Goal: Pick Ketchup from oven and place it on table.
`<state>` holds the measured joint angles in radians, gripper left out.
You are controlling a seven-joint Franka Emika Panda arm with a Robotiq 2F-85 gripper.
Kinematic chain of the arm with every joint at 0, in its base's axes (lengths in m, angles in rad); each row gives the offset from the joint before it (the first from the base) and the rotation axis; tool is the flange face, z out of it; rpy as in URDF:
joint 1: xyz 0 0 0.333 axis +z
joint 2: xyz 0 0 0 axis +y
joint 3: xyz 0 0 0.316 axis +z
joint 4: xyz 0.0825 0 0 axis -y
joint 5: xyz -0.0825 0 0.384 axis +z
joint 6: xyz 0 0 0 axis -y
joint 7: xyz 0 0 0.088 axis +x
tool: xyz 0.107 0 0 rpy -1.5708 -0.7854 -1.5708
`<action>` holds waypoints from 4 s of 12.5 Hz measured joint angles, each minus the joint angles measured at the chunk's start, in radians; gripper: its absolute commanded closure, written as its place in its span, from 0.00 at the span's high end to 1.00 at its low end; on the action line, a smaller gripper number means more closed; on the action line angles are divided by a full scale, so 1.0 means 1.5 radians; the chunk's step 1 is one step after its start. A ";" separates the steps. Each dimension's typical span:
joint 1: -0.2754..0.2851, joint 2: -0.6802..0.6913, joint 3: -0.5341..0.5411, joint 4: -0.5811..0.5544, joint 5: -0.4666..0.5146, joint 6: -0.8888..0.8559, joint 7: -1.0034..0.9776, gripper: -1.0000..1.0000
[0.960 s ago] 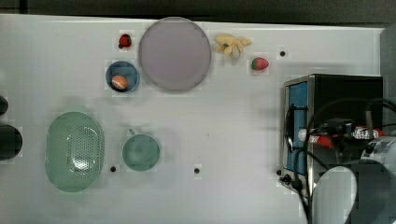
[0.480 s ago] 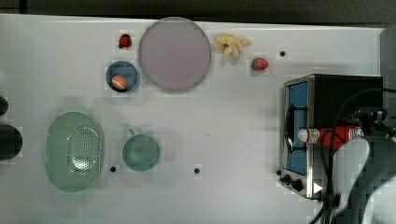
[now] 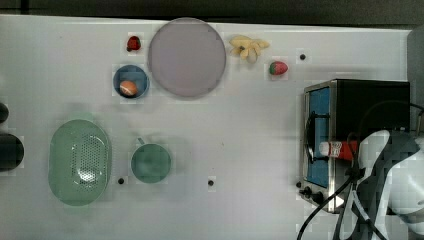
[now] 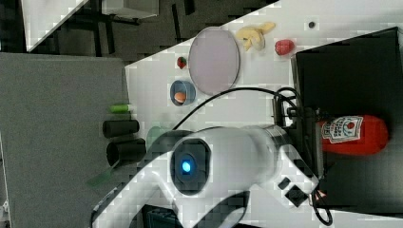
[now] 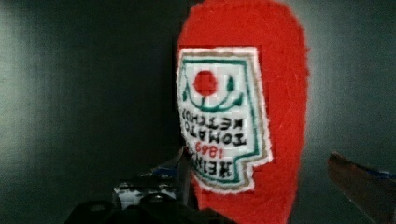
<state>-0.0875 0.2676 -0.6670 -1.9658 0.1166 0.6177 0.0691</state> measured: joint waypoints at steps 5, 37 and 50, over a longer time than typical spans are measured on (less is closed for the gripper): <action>-0.021 0.021 0.012 0.002 0.021 0.058 0.000 1.00; 0.179 -0.162 0.401 0.070 -0.034 -0.256 0.001 0.64; 0.144 0.098 0.366 -0.229 -0.057 0.175 0.036 0.99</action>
<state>0.1287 0.4150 -0.1187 -2.3086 0.0318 0.8799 0.1237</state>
